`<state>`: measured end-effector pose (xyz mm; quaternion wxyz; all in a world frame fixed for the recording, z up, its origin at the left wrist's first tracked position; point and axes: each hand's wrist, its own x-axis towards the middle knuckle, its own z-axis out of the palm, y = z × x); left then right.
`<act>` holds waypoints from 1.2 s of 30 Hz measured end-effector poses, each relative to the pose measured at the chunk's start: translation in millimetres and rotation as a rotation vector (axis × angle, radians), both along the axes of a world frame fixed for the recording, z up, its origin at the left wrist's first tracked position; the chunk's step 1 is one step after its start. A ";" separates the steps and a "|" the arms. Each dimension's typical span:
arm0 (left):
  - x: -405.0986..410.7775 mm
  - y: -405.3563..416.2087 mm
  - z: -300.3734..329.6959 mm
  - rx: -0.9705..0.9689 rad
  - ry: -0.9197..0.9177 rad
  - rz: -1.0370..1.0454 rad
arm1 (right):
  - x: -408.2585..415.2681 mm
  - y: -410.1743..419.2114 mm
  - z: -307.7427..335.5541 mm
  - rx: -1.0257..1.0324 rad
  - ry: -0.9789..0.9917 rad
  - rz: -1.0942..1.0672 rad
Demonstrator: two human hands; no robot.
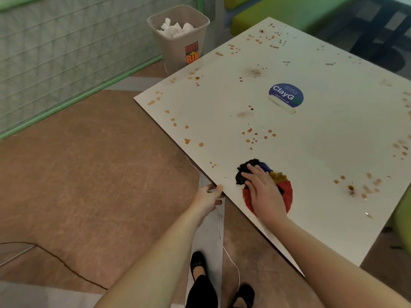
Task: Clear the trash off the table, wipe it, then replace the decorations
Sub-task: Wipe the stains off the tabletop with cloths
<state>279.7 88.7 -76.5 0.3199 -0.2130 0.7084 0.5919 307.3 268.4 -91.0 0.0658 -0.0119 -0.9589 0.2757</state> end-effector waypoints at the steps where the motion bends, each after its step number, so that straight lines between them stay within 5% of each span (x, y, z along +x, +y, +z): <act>1: -5.4 -6.0 -0.7 0.003 -0.005 0.004 | -9.5 -5.7 1.7 -0.028 -0.005 -0.057; 7: -80.3 -38.2 -1.5 -0.106 0.044 0.146 | -44.9 -53.0 -1.3 -0.192 -0.032 -0.214; 18: -109.6 -44.8 -1.6 -0.102 -0.051 0.156 | -26.6 -43.1 -9.9 -0.050 0.108 0.101; 24: -112.6 -43.5 -0.7 -0.117 -0.096 0.168 | -69.0 -81.6 -5.4 -0.110 0.061 -0.145; 31: -114.1 -46.1 -0.8 -0.088 -0.117 0.175 | -40.5 -75.0 -9.3 -0.011 0.133 0.133; 36: -111.5 -46.3 -6.2 -0.076 -0.079 0.193 | -76.2 -72.2 -11.2 -0.011 0.078 -0.123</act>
